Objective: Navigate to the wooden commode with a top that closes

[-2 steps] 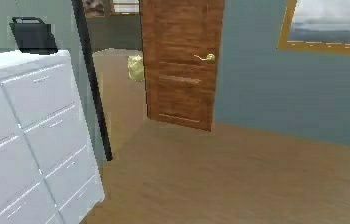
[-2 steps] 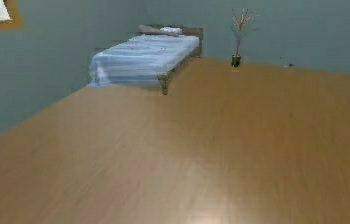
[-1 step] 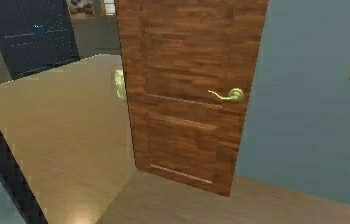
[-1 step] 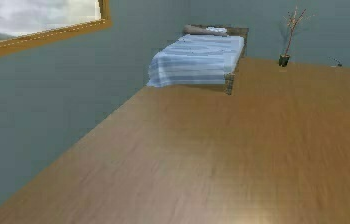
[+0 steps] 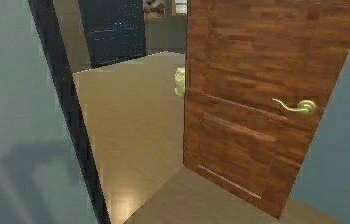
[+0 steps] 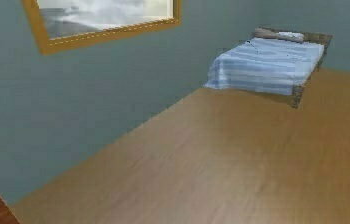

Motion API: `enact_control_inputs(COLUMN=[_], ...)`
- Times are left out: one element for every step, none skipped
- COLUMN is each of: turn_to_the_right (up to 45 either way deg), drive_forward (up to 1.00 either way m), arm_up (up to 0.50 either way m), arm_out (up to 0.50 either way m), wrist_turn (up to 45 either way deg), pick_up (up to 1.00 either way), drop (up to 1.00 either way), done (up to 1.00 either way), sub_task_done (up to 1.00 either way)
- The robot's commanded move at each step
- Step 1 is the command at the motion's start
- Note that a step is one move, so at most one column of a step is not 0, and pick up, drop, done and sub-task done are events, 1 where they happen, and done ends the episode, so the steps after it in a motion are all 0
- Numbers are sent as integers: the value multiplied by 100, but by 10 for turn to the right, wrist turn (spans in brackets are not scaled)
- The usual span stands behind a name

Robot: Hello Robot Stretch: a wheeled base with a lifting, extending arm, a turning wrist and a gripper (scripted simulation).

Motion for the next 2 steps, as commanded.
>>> enact_control_inputs(turn_to_the_right=[0,150], drive_forward=[10,0], arm_up=[0,0], arm_out=[0,0], wrist_turn=[0,0], pick_up=[0,0], drop=[0,0], done=[0,0], sub_task_done=[0,0])
